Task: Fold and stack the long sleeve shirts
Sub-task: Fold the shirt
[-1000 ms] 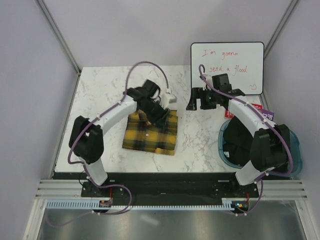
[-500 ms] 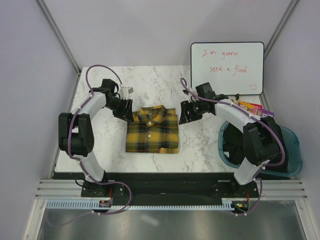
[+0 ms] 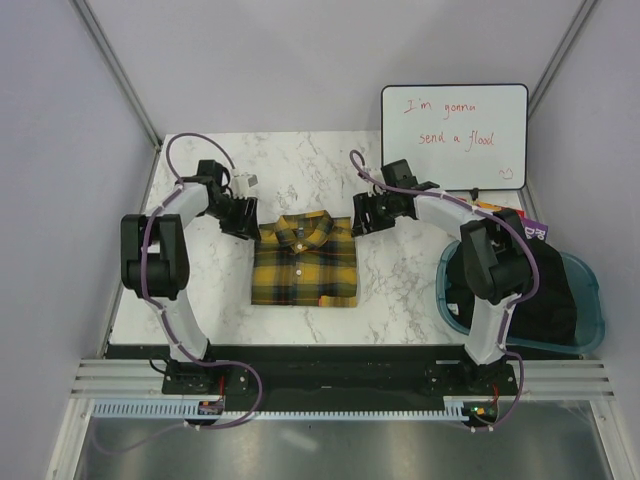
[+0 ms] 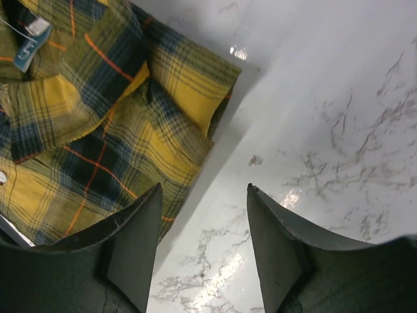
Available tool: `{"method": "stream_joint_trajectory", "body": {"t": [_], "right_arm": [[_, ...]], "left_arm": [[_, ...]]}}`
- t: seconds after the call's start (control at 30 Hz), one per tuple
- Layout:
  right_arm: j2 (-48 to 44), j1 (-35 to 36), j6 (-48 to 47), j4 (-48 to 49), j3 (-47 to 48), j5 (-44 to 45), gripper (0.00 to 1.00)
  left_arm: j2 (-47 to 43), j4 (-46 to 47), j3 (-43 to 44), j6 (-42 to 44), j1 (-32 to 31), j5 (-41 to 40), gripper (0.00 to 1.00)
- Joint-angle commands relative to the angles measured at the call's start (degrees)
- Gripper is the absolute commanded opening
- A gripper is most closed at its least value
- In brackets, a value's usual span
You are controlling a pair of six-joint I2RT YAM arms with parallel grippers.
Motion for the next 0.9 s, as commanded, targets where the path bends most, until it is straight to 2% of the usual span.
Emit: {"method": "stream_joint_trajectory", "body": {"t": [0.0, 0.53, 0.73, 0.87], "right_arm": [[1.66, -0.07, -0.14, 4.30, 3.70, -1.48, 0.63], [6.06, -0.07, -1.19, 4.40, 6.69, -1.13, 0.62], [6.50, 0.01, -1.36, 4.39, 7.31, -2.01, 0.57], [6.94, -0.07, -1.19, 4.13, 7.48, -2.62, 0.57]], "left_arm": [[2.42, 1.81, 3.09, 0.35, 1.50, 4.37, 0.54], [5.42, 4.10, 6.34, -2.29, 1.50, 10.35, 0.48], [5.94, 4.19, 6.17, -2.20, 1.50, 11.67, 0.39], [6.47, 4.19, 5.73, -1.85, 1.50, 11.50, 0.38]]}}
